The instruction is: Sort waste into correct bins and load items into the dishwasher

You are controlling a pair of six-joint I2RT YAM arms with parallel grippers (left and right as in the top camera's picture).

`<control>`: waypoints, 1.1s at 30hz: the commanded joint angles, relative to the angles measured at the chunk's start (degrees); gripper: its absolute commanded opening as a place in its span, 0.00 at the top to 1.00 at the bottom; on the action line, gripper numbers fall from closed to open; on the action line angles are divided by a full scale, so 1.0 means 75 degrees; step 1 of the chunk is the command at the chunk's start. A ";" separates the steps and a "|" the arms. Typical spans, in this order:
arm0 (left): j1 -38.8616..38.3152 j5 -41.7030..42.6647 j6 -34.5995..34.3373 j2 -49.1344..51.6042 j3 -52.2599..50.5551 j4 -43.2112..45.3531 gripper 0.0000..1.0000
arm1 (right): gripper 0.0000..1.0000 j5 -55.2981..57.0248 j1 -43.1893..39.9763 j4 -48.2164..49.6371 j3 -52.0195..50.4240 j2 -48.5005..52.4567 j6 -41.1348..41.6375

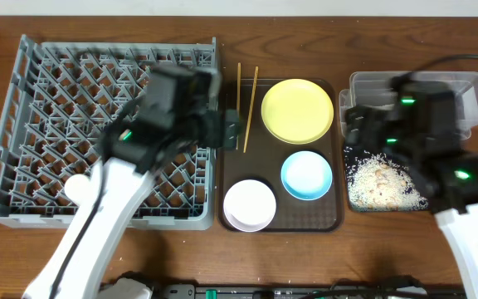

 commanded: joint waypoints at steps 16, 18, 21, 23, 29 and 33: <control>-0.0944 -0.1891 0.0402 0.4205 0.0959 0.1769 0.42 | 0.21 -0.1413 -0.1177 -0.1064 0.0032 0.0236 0.0114; -0.0994 -0.1900 0.0621 0.4465 0.0959 0.2060 0.44 | 0.21 -0.1413 -0.1177 -0.1072 0.0032 0.0312 0.0111; -0.1005 -0.2229 0.0653 0.4794 0.0959 0.2375 0.49 | 0.22 -0.1413 -0.1172 -0.1084 0.0032 0.0417 0.0114; -0.1005 -0.2460 0.0656 0.5001 0.0959 0.2532 0.52 | 0.22 -0.1413 -0.1174 -0.1093 0.0032 0.0481 0.0114; -0.1005 -0.2608 0.0653 0.5464 0.0959 0.2873 0.57 | 0.22 -0.1416 -0.1174 -0.1110 0.0032 0.0577 0.0114; -0.1005 -0.2605 0.0650 0.5721 0.0959 0.2914 0.66 | 0.22 -0.1413 -0.1172 -0.1107 0.0032 0.0589 0.0114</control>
